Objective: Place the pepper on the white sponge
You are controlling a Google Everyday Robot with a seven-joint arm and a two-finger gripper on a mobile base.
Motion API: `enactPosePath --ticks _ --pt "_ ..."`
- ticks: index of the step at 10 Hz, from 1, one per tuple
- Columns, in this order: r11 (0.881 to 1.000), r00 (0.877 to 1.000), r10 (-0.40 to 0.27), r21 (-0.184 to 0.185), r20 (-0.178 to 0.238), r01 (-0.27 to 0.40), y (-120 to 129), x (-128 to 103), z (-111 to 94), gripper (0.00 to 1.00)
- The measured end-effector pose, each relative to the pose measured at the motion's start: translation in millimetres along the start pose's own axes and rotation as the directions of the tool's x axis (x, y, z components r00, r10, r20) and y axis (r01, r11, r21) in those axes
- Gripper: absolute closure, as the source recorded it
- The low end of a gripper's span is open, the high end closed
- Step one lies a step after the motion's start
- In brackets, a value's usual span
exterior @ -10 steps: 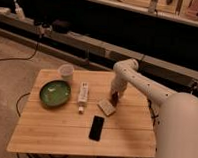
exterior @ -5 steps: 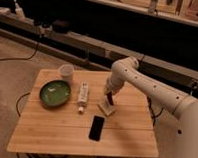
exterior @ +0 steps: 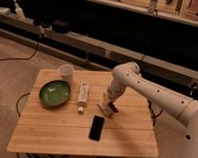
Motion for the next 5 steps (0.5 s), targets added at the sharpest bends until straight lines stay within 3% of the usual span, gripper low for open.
enactPosePath --ticks 2,5 --pt "1.000 0.999 -0.013 -0.025 0.032 0.014 16.8 -3.1 -0.6 0.57" --pt "0.999 0.998 -0.017 -0.051 0.058 0.020 16.0 11.1 4.6 0.57"
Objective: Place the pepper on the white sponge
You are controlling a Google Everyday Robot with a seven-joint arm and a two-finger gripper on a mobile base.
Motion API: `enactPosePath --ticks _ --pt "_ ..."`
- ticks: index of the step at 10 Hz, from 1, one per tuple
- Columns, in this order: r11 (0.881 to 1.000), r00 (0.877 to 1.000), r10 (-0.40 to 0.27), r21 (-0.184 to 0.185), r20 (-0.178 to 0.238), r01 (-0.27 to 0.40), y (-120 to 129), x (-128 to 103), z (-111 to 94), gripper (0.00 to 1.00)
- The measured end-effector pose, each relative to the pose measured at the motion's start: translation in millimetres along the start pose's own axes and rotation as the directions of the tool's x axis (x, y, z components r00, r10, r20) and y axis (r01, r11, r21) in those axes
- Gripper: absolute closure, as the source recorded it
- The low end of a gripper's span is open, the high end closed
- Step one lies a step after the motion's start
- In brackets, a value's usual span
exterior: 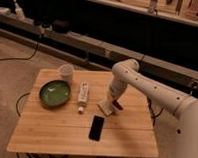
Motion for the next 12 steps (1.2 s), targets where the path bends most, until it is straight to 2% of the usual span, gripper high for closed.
enactPosePath --ticks 3,6,12 --pt "1.000 0.999 -0.017 -0.026 0.028 0.018 -8.6 7.4 9.3 0.57" --pt "0.999 0.999 -0.029 -0.025 0.038 0.030 -17.1 10.7 13.3 0.57" --pt "0.997 0.999 -0.053 0.047 0.002 0.053 -37.9 15.4 0.1 0.57"
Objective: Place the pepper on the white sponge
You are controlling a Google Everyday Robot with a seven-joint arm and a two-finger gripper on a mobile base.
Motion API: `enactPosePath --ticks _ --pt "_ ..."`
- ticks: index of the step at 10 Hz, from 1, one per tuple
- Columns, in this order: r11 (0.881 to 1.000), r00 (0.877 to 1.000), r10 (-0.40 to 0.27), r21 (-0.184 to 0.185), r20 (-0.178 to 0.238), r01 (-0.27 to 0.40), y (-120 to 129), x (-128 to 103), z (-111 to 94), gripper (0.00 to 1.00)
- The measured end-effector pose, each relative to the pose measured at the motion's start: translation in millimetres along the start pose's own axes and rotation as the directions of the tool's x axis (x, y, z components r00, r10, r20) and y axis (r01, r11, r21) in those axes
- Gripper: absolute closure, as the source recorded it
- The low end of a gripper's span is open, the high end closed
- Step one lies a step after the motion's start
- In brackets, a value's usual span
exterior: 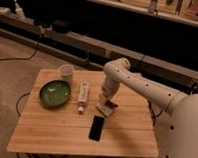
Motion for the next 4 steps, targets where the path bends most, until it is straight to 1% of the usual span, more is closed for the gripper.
enactPosePath --ticks 1,2,3,4 --pt "1.000 1.000 -0.012 0.022 0.002 0.012 -7.2 -1.5 2.0 0.57" --pt "0.998 0.999 -0.027 0.057 0.017 0.026 -17.3 -5.4 5.6 0.57" --pt "0.996 0.999 -0.032 0.079 0.029 0.030 -22.8 -7.5 8.6 0.57" --pt "0.996 0.999 -0.035 0.089 0.033 0.032 -25.4 -8.2 9.7 0.57"
